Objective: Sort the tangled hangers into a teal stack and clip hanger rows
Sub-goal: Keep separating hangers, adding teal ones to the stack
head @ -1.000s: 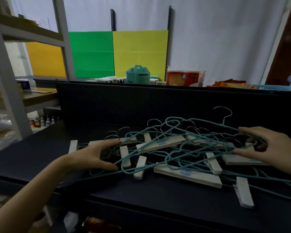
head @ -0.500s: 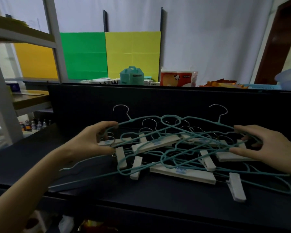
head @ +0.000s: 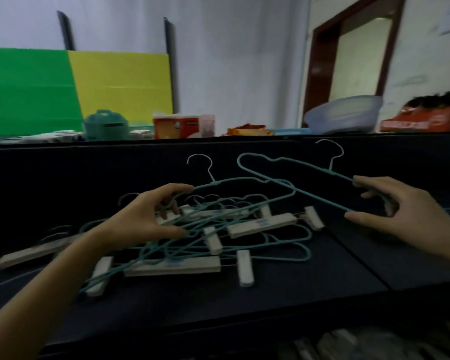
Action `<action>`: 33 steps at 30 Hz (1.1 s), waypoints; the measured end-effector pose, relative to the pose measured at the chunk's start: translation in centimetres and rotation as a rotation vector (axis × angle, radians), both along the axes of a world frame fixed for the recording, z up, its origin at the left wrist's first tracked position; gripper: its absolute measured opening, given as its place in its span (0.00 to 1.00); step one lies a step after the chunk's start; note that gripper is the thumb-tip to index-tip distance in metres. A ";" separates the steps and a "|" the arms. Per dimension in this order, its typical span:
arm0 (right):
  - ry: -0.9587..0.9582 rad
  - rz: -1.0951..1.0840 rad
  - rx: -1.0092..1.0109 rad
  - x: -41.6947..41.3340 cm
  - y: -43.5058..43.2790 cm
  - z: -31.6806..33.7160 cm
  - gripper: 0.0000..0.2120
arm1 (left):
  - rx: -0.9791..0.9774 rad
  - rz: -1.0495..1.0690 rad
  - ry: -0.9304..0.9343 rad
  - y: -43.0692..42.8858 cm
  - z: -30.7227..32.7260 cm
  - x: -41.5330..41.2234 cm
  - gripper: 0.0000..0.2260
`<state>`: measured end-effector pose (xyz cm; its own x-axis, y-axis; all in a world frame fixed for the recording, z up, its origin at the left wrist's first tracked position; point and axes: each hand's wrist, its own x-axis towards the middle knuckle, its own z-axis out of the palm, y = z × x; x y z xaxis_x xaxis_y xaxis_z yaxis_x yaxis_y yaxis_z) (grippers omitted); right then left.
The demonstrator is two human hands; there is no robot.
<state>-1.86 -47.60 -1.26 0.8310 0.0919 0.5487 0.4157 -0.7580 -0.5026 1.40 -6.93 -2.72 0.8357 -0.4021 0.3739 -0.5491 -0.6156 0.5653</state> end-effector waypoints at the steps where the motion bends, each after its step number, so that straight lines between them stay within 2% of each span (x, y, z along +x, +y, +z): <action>1: 0.006 -0.027 0.004 -0.7 -1.6 0.0 0.49 | -0.002 -0.024 -0.006 -1.9 0.0 0.4 0.33; 4: 0.037 -0.101 -0.002 -2.7 -6.5 -0.3 0.49 | -0.012 -0.108 -0.018 -7.8 -0.3 1.3 0.33; 10: 0.128 -0.229 -0.018 -5.7 -15.7 -0.8 0.41 | -0.028 -0.228 0.015 -19.5 -1.7 2.0 0.29; 16: 0.119 -0.283 0.018 -6.9 -24.6 -1.8 0.53 | 0.007 -0.260 0.001 -30.2 -3.3 2.7 0.29; 22: 0.165 -0.268 0.047 -5.7 -30.7 -3.3 0.44 | 0.062 -0.278 0.004 -38.2 -3.6 4.9 0.29; 25: 0.168 -0.290 0.011 -4.7 -32.9 -3.7 0.51 | 0.090 -0.284 0.036 -40.9 -3.6 6.6 0.28; 29: 0.148 -0.289 -0.009 -2.9 -35.1 -3.6 0.54 | 0.129 -0.293 0.080 -43.6 -3.6 9.1 0.28; 33: 0.149 -0.265 -0.021 -0.5 -36.5 -3.1 0.42 | 0.155 -0.315 0.139 -45.4 -3.8 11.4 0.29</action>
<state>-2.37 -84.05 -4.39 0.8987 -0.1289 0.4192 0.1249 -0.8410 -0.5265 12.80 -52.31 -6.51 0.7006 -0.6905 0.1801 -0.6495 -0.5126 0.5616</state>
